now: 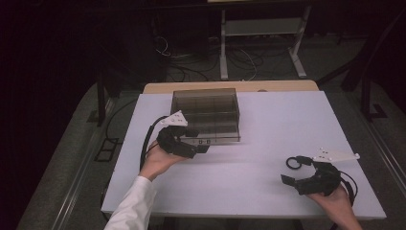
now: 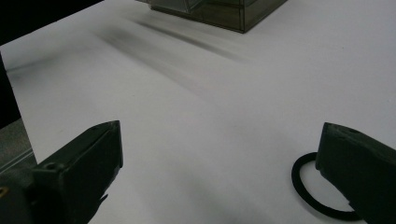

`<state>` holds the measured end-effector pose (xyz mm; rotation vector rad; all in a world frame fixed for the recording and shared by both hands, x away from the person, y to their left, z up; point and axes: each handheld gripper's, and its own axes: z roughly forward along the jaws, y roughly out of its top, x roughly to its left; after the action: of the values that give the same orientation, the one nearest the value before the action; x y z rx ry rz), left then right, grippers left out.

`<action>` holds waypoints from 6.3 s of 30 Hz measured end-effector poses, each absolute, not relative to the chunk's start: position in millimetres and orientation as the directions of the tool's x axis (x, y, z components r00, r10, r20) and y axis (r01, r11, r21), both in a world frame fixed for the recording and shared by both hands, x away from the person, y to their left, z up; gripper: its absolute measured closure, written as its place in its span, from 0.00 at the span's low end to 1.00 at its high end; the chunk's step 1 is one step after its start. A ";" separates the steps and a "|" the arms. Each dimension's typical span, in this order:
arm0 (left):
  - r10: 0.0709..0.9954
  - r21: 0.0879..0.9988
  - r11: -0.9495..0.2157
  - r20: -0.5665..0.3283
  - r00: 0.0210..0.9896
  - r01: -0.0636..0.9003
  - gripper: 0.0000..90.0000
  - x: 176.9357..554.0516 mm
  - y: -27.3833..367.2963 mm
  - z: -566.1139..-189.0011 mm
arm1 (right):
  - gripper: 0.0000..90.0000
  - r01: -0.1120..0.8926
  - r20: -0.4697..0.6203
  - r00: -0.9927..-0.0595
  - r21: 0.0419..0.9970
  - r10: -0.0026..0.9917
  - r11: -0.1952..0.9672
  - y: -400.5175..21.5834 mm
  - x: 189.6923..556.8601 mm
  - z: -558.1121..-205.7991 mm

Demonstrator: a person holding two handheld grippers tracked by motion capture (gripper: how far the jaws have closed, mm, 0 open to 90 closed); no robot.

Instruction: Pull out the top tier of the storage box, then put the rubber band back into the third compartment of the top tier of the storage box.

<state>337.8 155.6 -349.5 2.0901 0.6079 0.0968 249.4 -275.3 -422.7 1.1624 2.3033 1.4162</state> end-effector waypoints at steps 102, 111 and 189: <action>0.559 0.879 -0.244 -0.218 0.800 0.410 0.00 261.4 206.5 -411.5 | 0.00 0.563 0.185 -0.685 0.748 0.705 0.351 -286.9 280.8 -405.5; 0.547 0.882 -0.246 -0.217 0.809 0.403 0.00 261.0 202.3 -412.3 | 0.00 0.585 0.192 -0.668 0.733 0.719 0.348 -300.1 293.8 -401.3; 0.594 0.905 -0.202 -0.190 0.781 0.374 0.00 262.5 202.3 -416.8 | 0.83 0.676 0.163 -0.628 0.599 0.761 0.430 -313.7 333.8 -437.7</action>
<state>262.5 202.3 -416.8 1.8212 0.7460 0.2386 333.8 -313.7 -437.7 1.2857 2.5422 0.9704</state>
